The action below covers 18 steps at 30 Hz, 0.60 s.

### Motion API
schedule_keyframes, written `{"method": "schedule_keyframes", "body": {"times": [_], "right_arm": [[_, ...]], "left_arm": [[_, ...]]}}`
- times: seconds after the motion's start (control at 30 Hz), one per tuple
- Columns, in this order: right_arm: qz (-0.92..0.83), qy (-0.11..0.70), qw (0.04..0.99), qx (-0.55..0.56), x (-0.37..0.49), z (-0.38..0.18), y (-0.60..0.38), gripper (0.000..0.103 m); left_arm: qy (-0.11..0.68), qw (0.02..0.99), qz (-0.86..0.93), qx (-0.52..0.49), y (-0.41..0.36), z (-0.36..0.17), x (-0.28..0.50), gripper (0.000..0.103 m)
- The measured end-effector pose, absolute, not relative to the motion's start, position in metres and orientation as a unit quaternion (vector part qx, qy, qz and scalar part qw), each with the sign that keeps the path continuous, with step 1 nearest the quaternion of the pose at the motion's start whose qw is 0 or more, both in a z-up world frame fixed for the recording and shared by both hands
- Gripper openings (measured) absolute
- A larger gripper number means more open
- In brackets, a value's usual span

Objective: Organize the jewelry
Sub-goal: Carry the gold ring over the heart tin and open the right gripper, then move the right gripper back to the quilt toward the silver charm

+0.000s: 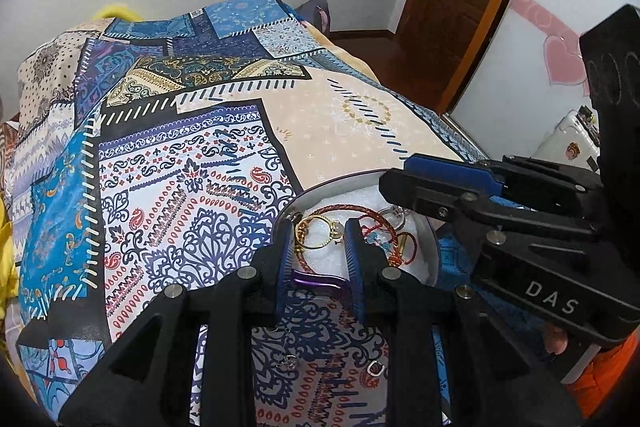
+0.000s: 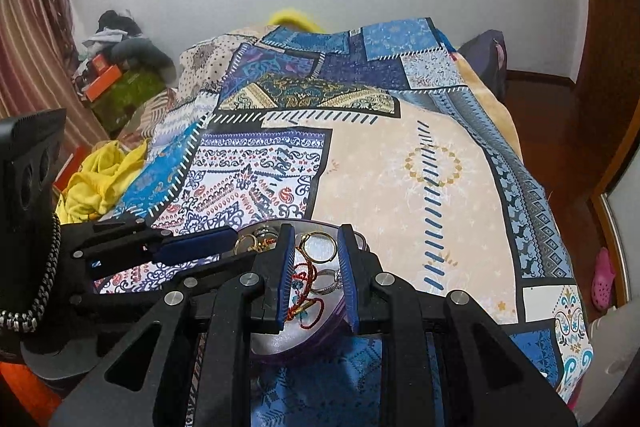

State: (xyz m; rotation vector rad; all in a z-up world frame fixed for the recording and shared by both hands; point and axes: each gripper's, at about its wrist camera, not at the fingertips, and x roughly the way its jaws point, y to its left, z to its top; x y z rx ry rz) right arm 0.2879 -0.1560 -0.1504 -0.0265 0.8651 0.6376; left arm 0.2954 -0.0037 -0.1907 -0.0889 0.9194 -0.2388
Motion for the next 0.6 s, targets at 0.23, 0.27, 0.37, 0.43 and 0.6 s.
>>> {"method": "schedule_keyframes", "body": {"times": [0.23, 0.27, 0.37, 0.43, 0.6], "right_arm": [[0.296, 0.407, 0.864, -0.016, 0.284, -0.146, -0.156, 0.033], [0.293, 0.402, 0.867, -0.018, 0.282, -0.144, -0.157, 0.037], [0.290, 0.393, 0.873, -0.021, 0.278, -0.138, -0.158, 0.039], [0.289, 0.387, 0.875, -0.018, 0.275, -0.133, -0.159, 0.039], [0.285, 0.374, 0.882, -0.018, 0.266, -0.123, -0.162, 0.040]], "left_arm": [[0.439, 0.889, -0.116, -0.050, 0.002, -0.185, 0.290, 0.025], [0.438, 0.890, -0.115, -0.050, 0.003, -0.183, 0.288, 0.025], [0.435, 0.892, -0.112, -0.052, 0.007, -0.176, 0.282, 0.026], [0.431, 0.894, -0.108, -0.052, 0.010, -0.172, 0.277, 0.027], [0.416, 0.903, -0.096, -0.051, 0.019, -0.157, 0.263, 0.031]]}}
